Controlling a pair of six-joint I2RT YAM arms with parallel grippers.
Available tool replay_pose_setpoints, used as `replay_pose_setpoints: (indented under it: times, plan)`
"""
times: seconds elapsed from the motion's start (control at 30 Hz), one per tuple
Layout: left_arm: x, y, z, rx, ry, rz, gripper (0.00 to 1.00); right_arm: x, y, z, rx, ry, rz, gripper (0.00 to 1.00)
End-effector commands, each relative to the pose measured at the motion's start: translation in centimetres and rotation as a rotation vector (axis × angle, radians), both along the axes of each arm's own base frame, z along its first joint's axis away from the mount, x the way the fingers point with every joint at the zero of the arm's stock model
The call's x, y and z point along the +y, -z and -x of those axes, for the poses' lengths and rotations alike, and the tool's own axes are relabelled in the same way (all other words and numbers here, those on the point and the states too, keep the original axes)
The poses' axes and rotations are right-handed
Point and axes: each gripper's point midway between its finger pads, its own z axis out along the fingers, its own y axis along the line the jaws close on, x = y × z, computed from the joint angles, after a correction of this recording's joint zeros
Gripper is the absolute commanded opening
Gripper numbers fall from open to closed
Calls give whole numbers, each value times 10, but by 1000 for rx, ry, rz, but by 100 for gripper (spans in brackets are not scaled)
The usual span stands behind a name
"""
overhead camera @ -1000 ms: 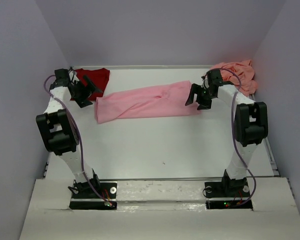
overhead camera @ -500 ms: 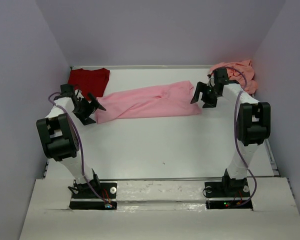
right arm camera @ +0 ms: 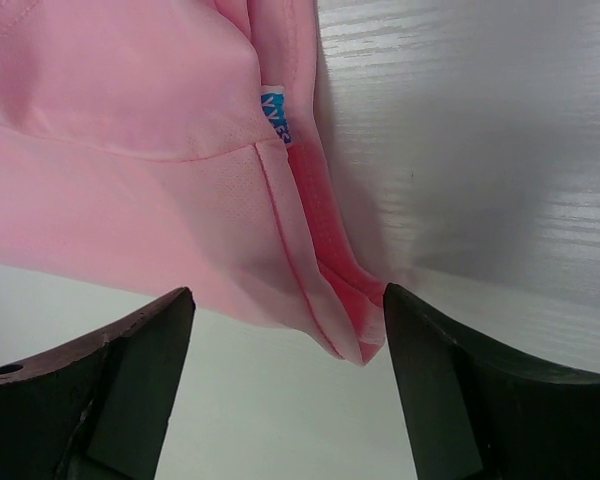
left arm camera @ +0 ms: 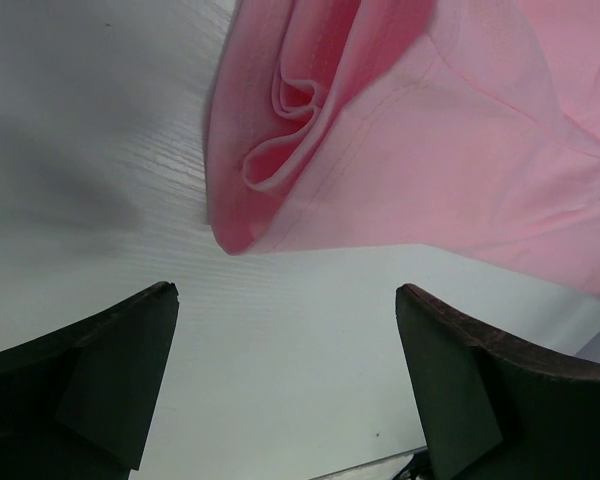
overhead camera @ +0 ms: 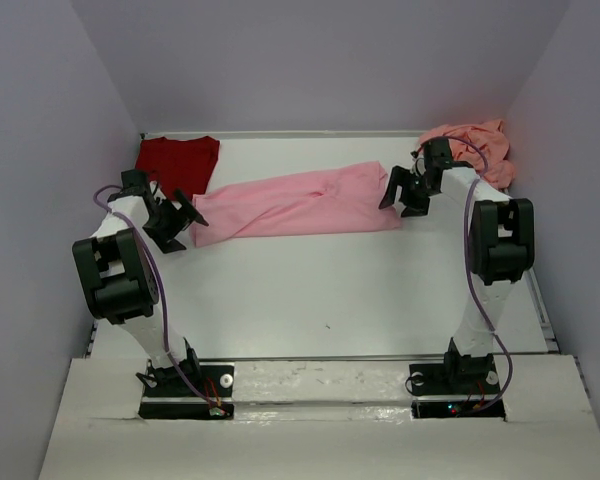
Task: Fold and stack the t-shirts
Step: Fold the tshirt
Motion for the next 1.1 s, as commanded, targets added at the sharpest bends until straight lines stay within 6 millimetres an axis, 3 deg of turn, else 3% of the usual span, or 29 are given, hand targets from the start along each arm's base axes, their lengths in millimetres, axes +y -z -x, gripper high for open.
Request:
replay_pose_setpoints:
  times: [0.0,0.07,0.13,0.17,0.2,0.3,0.53,0.57,0.7,0.73,0.77,0.97,1.07]
  plan:
    - [6,-3,4,-12,7,-50,99,-1,-1,-13,-53,-12,-8,79]
    - [6,3,2,-10,10,-42,99,0,2,-12,-51,-17,-16,69]
    - [4,5,0,-13,7,-28,99,0,5,-11,-43,-16,-18,47]
    - [4,7,-1,-16,5,-25,99,0,7,-10,-37,-16,-20,31]
    - [3,8,-2,-17,6,-22,99,1,7,-10,-38,-15,-21,28]
    - [2,11,-3,-13,7,-11,99,1,11,-8,-27,-15,-25,28]
    - [4,10,-7,-14,18,-11,99,1,19,-3,-7,-18,-27,49]
    - [4,10,-7,-13,19,-11,99,1,19,-3,-6,-17,-25,48]
    - [4,7,-12,-21,24,-11,99,2,24,0,7,-14,-28,24]
    - [4,7,-12,-21,24,-11,99,1,23,0,7,-12,-28,14]
    - [4,6,-13,-24,25,-11,99,1,23,0,6,-11,-28,11]
    - [5,6,-15,-26,35,-14,99,2,21,-6,-4,-10,-30,10]
    - [1,8,-16,-36,48,6,74,3,21,-7,-2,-9,-34,10]
